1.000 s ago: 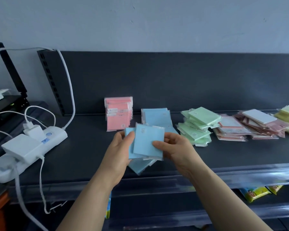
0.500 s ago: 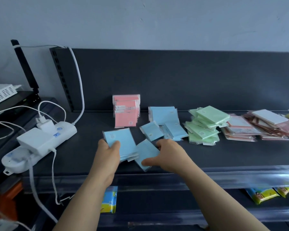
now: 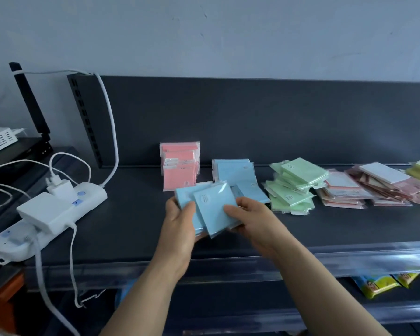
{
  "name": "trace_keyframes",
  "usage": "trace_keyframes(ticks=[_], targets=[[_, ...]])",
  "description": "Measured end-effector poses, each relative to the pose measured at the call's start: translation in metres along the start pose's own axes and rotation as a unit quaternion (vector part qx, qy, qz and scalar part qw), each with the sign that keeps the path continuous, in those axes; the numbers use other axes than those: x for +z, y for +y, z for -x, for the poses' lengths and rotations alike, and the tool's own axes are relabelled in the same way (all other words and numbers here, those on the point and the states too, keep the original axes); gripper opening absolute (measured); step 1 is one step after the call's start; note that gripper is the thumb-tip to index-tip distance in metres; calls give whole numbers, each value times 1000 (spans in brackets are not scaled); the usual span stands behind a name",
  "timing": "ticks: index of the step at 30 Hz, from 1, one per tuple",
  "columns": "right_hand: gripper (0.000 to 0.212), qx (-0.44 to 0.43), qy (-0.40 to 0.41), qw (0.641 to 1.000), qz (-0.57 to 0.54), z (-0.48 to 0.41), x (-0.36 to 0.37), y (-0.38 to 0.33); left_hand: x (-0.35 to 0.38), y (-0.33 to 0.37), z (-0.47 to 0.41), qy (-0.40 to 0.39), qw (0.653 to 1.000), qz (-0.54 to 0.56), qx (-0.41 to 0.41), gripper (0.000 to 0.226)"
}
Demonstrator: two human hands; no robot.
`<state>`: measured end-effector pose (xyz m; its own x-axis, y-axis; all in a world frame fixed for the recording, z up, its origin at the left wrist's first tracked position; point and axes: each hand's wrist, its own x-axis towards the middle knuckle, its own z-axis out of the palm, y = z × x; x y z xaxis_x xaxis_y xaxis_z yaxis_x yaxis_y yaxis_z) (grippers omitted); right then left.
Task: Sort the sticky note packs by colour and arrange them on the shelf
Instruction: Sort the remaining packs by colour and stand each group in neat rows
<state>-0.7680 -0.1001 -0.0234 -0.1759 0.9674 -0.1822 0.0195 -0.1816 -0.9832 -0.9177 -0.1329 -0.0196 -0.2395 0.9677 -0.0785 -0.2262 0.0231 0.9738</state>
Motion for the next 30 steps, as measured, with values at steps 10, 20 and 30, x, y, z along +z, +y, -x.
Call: trace_keyframes(ticks=[10, 20, 30], targets=[[27, -72, 2, 997, -1, -5, -1, 7, 2, -7, -16, -75, 993, -91, 5, 28], [41, -116, 66, 819, 558, -48, -33, -4, -28, 10, -53, 73, 997, 17, 23, 26], [23, -140, -55, 878, 455, -32, -31, -10, -35, 16, -58, 108, 991, 69, 44, 23]])
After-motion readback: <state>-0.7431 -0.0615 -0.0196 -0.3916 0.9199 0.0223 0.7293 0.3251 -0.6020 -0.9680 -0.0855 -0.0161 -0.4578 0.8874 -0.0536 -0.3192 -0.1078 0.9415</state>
